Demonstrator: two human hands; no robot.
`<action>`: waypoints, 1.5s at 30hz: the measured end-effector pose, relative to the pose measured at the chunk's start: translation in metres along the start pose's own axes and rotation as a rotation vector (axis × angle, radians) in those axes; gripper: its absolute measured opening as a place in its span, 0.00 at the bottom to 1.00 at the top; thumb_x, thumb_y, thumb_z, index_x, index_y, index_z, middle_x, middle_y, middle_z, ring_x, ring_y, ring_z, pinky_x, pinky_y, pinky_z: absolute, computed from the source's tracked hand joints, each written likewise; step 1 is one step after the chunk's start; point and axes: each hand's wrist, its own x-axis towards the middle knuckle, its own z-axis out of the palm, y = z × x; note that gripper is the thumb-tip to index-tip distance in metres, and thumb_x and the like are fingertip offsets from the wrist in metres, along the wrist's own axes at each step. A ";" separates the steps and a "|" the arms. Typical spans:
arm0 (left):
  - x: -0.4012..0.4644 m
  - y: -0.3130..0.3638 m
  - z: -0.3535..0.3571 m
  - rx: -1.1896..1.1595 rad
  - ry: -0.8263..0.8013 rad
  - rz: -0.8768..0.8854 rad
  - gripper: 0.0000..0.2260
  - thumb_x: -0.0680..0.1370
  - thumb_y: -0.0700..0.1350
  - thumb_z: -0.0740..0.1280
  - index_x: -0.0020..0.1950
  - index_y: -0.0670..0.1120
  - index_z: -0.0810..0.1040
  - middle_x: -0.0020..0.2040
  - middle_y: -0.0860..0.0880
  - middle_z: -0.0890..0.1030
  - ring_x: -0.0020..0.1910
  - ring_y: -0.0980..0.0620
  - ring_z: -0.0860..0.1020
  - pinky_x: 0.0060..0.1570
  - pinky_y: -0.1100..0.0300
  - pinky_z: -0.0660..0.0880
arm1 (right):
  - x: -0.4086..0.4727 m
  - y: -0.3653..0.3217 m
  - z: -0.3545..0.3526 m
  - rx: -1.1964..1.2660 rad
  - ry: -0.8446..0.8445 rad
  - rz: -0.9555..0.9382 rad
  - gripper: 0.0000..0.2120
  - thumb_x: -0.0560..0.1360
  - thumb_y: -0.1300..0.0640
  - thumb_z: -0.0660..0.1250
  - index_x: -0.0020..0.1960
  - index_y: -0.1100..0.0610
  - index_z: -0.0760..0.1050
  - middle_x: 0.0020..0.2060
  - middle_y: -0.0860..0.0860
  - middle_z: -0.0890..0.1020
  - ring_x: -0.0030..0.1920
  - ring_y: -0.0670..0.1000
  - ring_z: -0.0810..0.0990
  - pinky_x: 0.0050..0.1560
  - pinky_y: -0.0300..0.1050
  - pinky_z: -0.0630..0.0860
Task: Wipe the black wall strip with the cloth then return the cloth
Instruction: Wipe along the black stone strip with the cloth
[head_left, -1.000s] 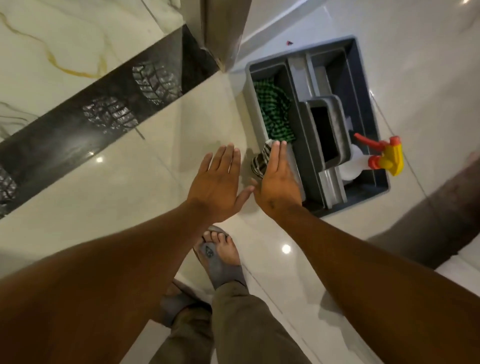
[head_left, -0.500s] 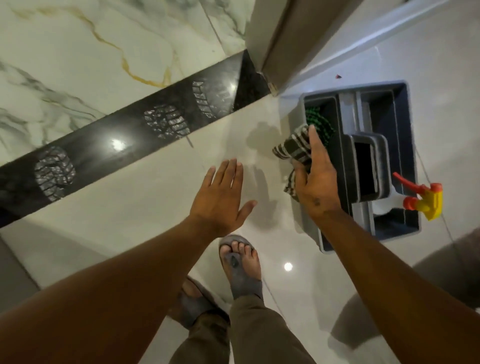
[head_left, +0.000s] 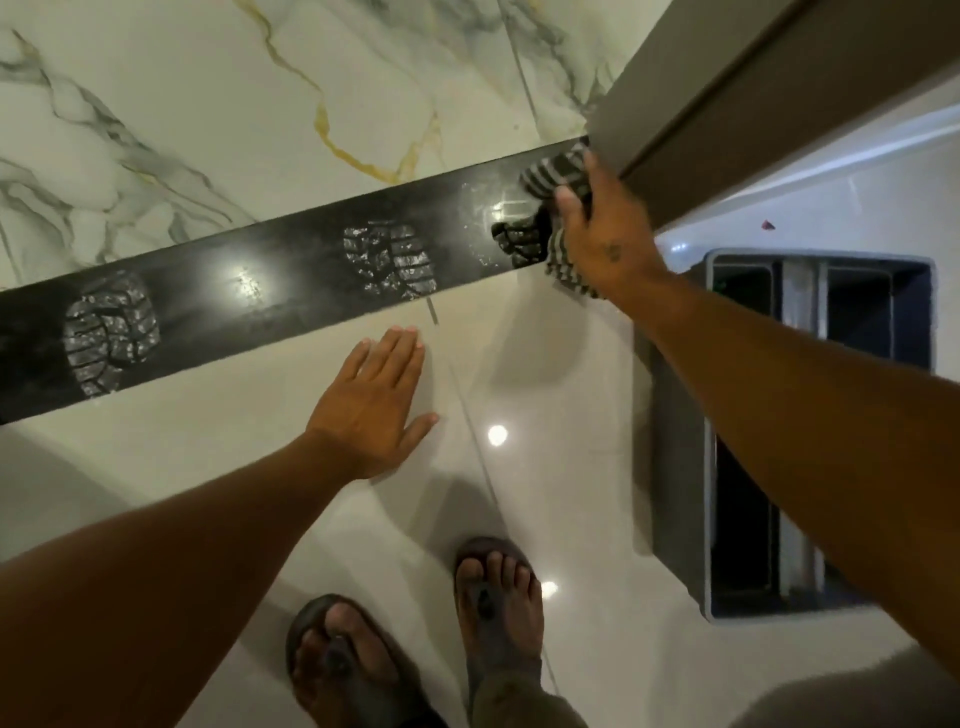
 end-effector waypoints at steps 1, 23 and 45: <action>-0.002 -0.007 0.009 0.011 0.031 0.013 0.40 0.81 0.69 0.39 0.85 0.43 0.38 0.87 0.41 0.42 0.86 0.42 0.40 0.84 0.44 0.40 | 0.006 0.001 0.014 -0.109 -0.070 -0.033 0.28 0.84 0.43 0.56 0.81 0.54 0.57 0.77 0.60 0.66 0.76 0.61 0.65 0.76 0.55 0.62; 0.003 -0.023 0.050 0.044 0.326 0.079 0.42 0.80 0.67 0.57 0.85 0.42 0.55 0.86 0.41 0.55 0.86 0.41 0.51 0.84 0.42 0.46 | 0.046 0.040 0.069 -0.501 -0.001 -0.318 0.36 0.82 0.36 0.49 0.82 0.56 0.53 0.82 0.60 0.53 0.82 0.62 0.49 0.81 0.61 0.47; 0.003 -0.024 0.049 0.044 0.354 0.089 0.43 0.78 0.66 0.59 0.85 0.41 0.56 0.86 0.41 0.55 0.85 0.40 0.53 0.84 0.41 0.47 | 0.056 -0.042 0.114 -0.456 -0.004 -0.325 0.31 0.84 0.42 0.45 0.80 0.59 0.57 0.80 0.60 0.59 0.81 0.60 0.53 0.81 0.60 0.48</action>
